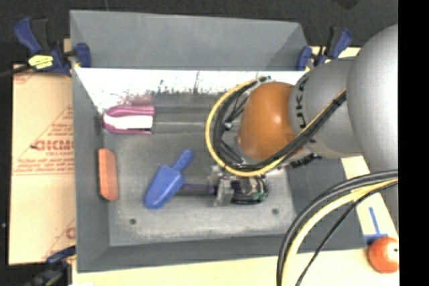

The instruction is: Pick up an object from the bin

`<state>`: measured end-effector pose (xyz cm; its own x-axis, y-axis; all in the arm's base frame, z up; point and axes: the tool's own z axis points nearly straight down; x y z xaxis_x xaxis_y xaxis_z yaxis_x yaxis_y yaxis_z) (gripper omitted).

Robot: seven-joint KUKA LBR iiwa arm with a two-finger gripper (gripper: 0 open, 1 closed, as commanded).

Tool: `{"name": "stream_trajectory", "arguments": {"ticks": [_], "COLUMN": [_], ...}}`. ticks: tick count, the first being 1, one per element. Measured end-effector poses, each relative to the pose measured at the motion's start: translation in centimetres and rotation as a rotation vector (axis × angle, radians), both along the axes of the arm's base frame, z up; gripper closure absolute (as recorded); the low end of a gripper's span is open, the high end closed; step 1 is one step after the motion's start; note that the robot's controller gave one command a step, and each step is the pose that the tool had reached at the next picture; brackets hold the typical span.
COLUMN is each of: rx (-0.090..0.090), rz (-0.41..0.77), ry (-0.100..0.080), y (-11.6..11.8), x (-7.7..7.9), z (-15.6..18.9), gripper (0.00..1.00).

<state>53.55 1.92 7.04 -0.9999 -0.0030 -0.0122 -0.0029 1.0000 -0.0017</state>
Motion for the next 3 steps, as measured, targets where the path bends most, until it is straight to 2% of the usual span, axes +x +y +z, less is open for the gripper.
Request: {"name": "stream_trajectory", "arguments": {"ticks": [1, 2, 3], "rx": [-0.001, 0.000, 0.000], "rz": [0.001, 0.000, -0.046], "ry": [0.000, 0.004, -0.007], "y": [0.0, -0.3, -1.4], "x": [0.0, -0.4, -1.9], "z": [0.0, 9.2, 21.1], "gripper": [1.00, 1.00, 1.00]}}
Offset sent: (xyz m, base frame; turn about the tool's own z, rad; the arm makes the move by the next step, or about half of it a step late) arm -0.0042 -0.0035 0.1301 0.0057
